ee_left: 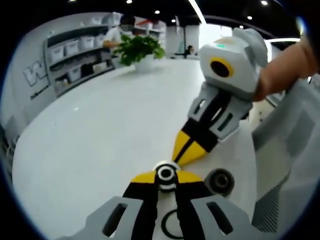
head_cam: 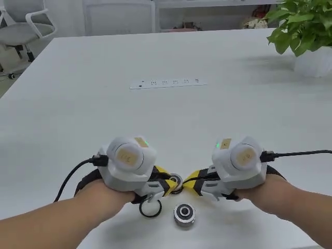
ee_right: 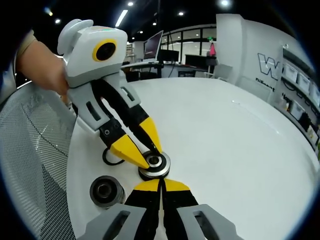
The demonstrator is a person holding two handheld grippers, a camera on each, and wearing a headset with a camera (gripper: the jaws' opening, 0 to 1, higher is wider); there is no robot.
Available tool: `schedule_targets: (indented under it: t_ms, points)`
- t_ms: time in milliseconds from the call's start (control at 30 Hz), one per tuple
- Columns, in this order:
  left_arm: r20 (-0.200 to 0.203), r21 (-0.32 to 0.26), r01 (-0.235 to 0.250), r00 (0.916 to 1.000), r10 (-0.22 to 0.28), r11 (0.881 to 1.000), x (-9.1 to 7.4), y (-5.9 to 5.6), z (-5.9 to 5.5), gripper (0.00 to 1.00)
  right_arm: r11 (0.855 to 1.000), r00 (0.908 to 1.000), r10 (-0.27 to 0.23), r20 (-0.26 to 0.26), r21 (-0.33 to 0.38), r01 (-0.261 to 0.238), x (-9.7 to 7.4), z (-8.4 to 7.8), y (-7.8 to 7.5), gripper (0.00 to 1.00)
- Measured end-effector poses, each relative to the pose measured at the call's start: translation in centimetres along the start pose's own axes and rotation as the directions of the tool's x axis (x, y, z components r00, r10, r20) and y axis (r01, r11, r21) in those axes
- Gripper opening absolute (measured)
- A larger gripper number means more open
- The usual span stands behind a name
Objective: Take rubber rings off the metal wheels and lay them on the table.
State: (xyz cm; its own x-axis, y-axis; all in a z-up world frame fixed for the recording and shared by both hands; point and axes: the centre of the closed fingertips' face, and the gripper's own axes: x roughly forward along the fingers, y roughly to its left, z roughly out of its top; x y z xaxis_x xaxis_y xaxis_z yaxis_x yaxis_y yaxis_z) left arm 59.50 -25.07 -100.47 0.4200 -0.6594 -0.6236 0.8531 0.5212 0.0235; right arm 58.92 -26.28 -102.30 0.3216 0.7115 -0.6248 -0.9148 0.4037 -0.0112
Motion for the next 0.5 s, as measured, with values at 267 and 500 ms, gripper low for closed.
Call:
schedule_targets:
  t_ms: [267, 500]
  points:
    - [-0.024, 0.003, -0.013, 0.9996, 0.013, 1.000, 0.0, 0.0, 0.0, 0.12, 0.995, 0.9999, 0.004, 0.016, 0.096, -0.005, -0.5, 0.2, -0.2, 0.00]
    - [-0.024, 0.006, -0.019, 0.9995, 0.019, 1.000, 0.0, -0.1, 0.0, 0.12, 0.951, 0.9974, 0.007, 0.072, 0.307, -0.029, -1.3, 0.6, -0.4, 0.00]
